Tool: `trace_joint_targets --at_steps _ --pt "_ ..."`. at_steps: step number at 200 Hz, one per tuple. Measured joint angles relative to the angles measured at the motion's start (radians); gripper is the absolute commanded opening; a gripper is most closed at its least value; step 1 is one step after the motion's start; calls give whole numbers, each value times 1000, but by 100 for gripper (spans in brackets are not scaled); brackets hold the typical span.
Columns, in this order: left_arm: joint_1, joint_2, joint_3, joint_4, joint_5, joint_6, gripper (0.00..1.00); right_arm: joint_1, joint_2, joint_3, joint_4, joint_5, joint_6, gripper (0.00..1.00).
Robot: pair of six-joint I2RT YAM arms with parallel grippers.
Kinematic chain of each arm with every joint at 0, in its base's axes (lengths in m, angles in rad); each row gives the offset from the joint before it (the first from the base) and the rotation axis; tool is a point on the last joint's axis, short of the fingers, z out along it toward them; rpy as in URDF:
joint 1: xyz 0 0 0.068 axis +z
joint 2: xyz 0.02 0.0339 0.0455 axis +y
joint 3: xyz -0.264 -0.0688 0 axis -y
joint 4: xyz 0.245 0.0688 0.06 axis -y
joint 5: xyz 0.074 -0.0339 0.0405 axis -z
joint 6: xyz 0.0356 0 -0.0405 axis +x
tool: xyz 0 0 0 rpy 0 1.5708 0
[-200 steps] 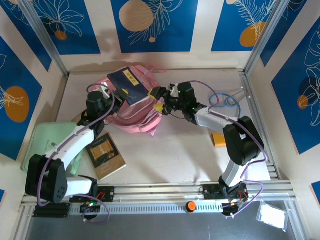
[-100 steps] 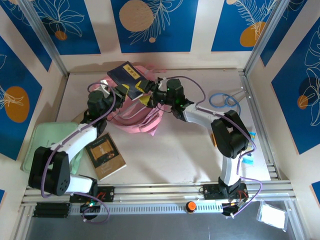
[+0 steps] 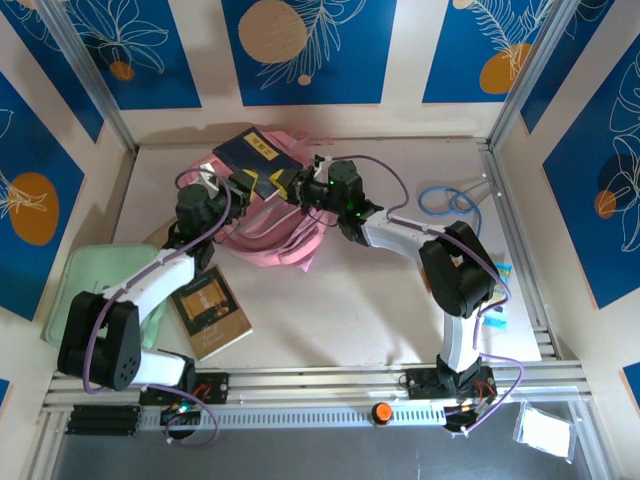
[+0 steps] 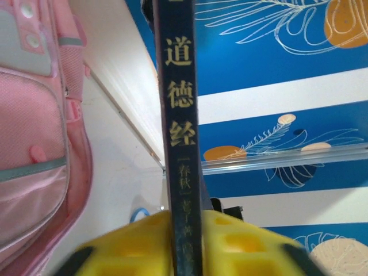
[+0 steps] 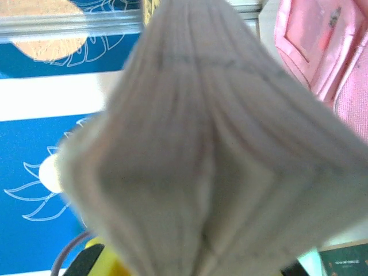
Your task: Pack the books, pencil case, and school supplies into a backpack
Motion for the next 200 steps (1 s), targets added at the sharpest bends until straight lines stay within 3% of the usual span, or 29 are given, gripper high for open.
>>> trace_joint_targets --at_steps 30,55,116,200 --pt "0 -52 -3 -132 -21 104 81 -19 -6 0 -138 24 -86 0" --pt "0 -117 -3 -302 -47 286 100 -40 -60 -7 -278 63 -215 0" --pt "-8 -144 79 -690 -95 705 100 -102 -218 -15 -449 116 -484 0" --pt "-109 40 328 -917 -154 1086 100 -196 -321 -148 -565 152 -602 0"
